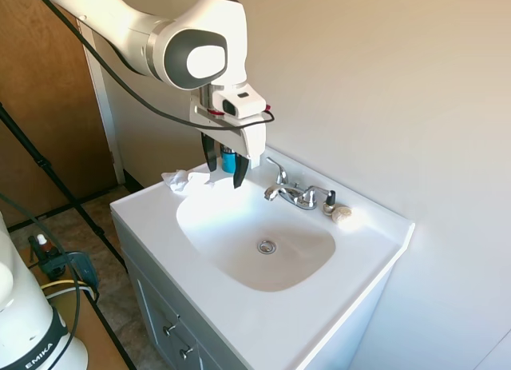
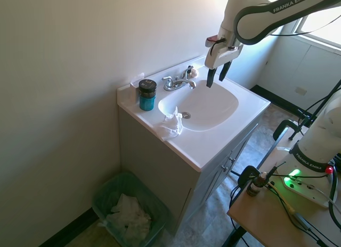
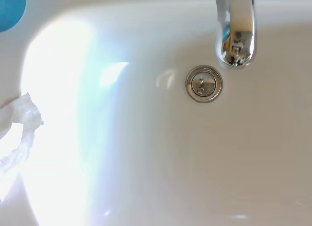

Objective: Throw the tissue in the trash bin

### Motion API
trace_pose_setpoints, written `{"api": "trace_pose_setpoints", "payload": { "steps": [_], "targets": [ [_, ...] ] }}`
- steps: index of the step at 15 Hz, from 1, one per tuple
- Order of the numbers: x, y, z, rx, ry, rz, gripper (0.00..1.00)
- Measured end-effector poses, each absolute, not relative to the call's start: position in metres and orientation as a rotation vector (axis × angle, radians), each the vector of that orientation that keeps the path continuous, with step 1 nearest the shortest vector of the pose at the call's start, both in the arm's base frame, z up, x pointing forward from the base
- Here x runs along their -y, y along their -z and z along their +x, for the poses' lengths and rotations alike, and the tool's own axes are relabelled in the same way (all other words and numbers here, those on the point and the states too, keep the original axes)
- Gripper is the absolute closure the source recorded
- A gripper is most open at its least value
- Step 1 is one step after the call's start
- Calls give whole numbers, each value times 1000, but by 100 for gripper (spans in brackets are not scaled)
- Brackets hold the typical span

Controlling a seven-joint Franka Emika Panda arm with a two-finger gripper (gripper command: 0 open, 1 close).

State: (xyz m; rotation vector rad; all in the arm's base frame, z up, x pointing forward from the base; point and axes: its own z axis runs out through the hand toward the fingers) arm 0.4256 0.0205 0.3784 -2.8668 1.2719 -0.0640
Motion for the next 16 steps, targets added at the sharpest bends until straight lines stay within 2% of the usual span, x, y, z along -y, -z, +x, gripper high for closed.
{"api": "trace_pose_setpoints", "payload": {
  "steps": [4,8,16],
  "targets": [
    [-32,-379,425,-1185,69,-2900,0],
    [-95,-377,421,-1011,101,-2937,0],
    [-195,-314,428,-869,35,-2993,0]
  ]
}}
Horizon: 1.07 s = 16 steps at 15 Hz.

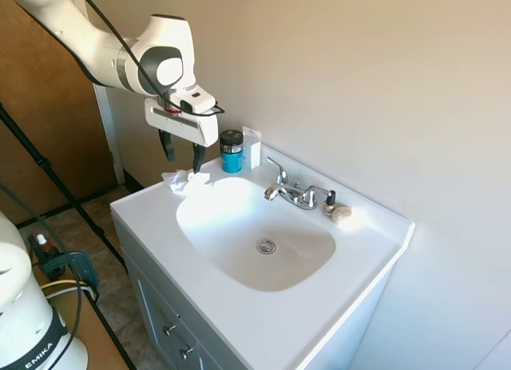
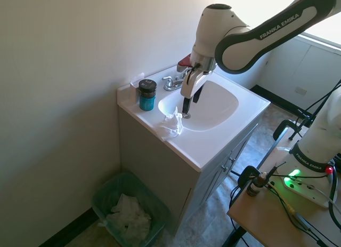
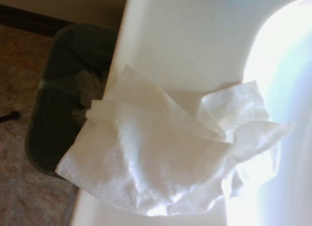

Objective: Throw the tissue in the trash bin

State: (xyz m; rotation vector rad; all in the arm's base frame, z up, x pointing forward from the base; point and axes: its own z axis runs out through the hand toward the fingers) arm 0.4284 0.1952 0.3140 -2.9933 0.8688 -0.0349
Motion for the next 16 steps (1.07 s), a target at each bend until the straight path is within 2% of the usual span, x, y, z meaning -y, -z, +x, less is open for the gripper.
{"api": "trace_pose_setpoints", "payload": {
  "steps": [6,7,16],
  "targets": [
    [-214,-269,452,-886,-55,-3027,0],
    [-215,-263,454,-896,-71,-3029,100],
    [-220,-239,463,-912,-127,-3037,100]
  ]
}}
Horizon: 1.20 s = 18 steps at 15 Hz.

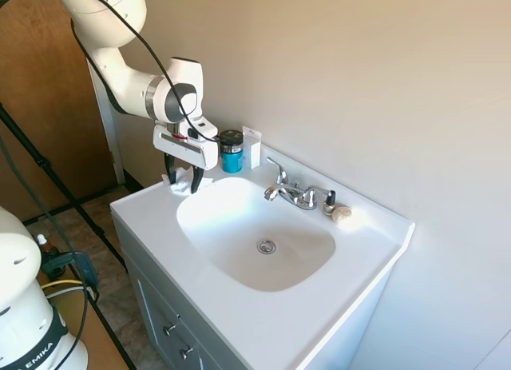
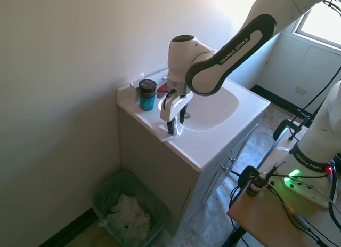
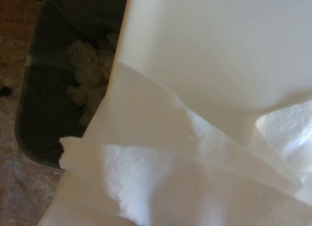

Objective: Throw the tissue in the trash bin

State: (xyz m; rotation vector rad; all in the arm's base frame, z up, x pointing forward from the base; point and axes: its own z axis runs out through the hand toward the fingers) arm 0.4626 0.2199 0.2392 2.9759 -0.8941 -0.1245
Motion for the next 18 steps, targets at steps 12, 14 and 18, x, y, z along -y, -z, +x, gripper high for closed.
{"api": "trace_pose_setpoints", "payload": {
  "steps": [12,14,18],
  "targets": [
    [-220,-256,465,916,82,2989,100],
    [-241,-271,455,892,35,2992,100],
    [-310,-288,424,774,-58,2964,100]
  ]
}}
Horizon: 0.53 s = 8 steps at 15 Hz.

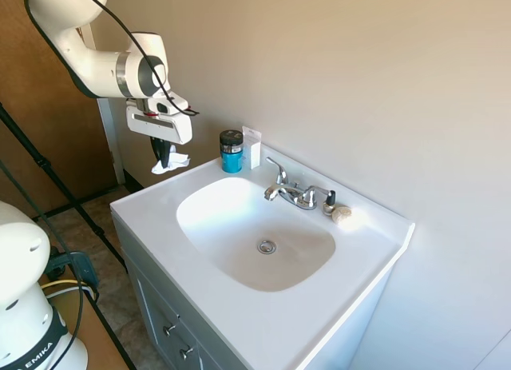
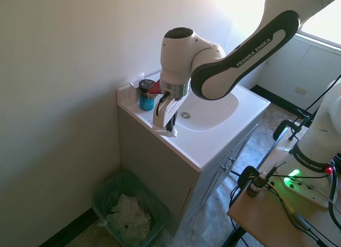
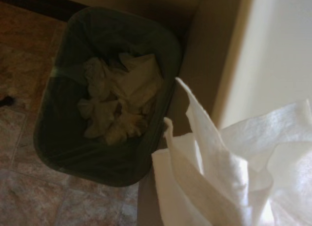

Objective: Throw the tissue in the trash bin

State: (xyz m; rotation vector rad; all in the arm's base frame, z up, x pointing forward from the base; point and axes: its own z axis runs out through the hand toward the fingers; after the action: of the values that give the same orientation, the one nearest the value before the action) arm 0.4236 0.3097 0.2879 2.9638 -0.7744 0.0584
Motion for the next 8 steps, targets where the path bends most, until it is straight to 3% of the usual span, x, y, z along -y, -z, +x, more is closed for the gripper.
{"api": "trace_pose_setpoints", "payload": {
  "steps": [3,8],
  "targets": [
    [-355,-268,414,691,-75,2923,100],
    [-390,-179,437,639,34,2861,100]
  ]
}}
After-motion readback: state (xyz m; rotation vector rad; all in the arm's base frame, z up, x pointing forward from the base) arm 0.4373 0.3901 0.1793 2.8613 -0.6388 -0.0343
